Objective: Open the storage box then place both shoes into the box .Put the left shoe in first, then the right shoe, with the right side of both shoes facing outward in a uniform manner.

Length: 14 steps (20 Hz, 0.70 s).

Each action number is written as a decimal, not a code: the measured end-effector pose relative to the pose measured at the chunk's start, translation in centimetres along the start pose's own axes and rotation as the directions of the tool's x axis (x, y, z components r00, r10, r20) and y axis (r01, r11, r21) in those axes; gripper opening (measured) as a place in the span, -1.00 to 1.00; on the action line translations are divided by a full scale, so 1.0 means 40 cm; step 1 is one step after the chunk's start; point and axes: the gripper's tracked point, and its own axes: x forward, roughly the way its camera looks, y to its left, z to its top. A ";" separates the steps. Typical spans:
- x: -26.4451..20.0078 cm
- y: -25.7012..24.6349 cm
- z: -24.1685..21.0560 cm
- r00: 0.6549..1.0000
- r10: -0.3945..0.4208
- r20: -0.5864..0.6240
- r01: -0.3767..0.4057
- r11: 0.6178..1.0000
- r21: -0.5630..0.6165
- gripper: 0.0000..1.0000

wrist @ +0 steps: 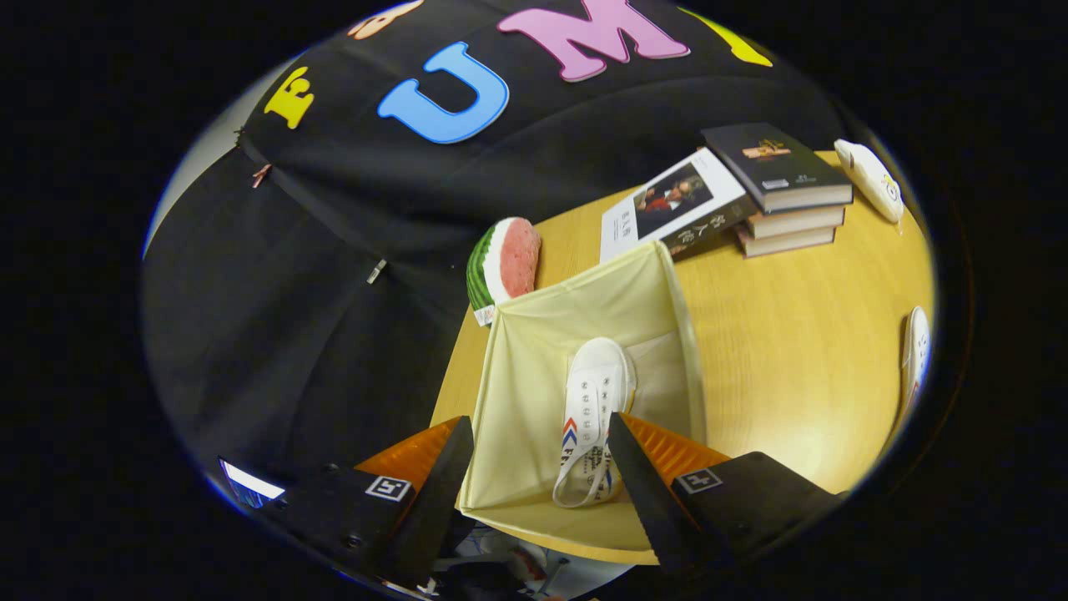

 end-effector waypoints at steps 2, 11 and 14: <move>-0.088 -0.052 0.047 0.998 -0.028 0.053 0.031 0.997 -0.069 0.97; -0.382 -0.457 0.210 0.948 -0.240 0.210 0.265 0.959 -0.100 0.97; -0.446 -0.594 0.222 0.936 -0.289 0.200 0.313 0.944 -0.101 0.97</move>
